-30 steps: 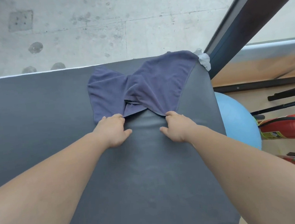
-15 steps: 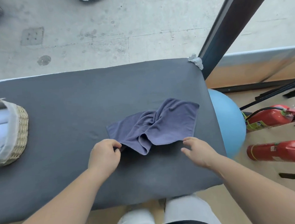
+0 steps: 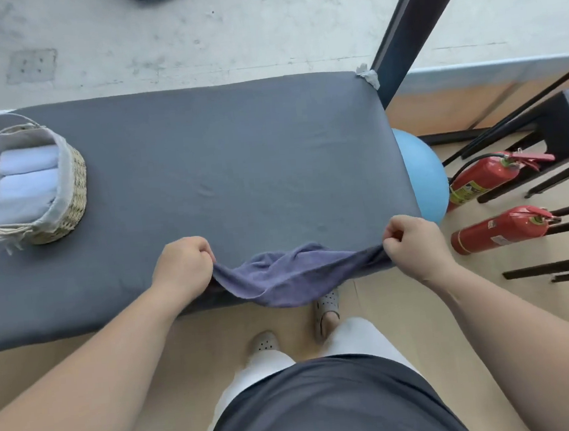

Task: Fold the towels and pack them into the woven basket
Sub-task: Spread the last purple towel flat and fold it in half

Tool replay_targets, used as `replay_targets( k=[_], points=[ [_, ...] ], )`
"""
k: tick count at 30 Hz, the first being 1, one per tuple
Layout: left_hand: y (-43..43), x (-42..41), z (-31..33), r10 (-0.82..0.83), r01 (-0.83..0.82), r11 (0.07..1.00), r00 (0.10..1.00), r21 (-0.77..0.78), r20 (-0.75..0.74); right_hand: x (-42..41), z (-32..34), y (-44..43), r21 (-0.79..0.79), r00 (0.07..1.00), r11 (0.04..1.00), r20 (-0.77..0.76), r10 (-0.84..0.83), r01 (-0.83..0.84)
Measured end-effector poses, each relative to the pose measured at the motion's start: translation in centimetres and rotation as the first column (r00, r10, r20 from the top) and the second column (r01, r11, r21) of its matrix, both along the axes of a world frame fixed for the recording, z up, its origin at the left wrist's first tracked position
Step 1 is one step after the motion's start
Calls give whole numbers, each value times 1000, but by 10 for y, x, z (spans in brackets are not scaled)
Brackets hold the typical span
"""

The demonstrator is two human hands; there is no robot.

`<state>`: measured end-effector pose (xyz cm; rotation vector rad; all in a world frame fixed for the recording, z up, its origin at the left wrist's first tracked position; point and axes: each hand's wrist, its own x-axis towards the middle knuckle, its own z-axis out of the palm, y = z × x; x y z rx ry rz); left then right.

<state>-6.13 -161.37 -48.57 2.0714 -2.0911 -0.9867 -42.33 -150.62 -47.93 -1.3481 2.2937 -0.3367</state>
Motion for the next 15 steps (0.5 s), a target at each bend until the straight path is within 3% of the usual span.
replay_targets(
  k=[3,6,10,15],
  points=[
    [-4,14,6,-12,13,997,1000,-74,6,-15,9,2,-24,999,998,13,-50,50],
    [-6,24,1,-14,17,999,995,-27,100,-34,3,-4,31,993,992,7,-120,120],
    [1,19,-30,-27,22,999,974,24,225,-56,-28,-13,205,999,978,-8,-40,41],
    [3,-15,-81,35,-37,999,953,-2,300,-80,-86,-36,285,1000,958,26,-14,6]
  ],
)
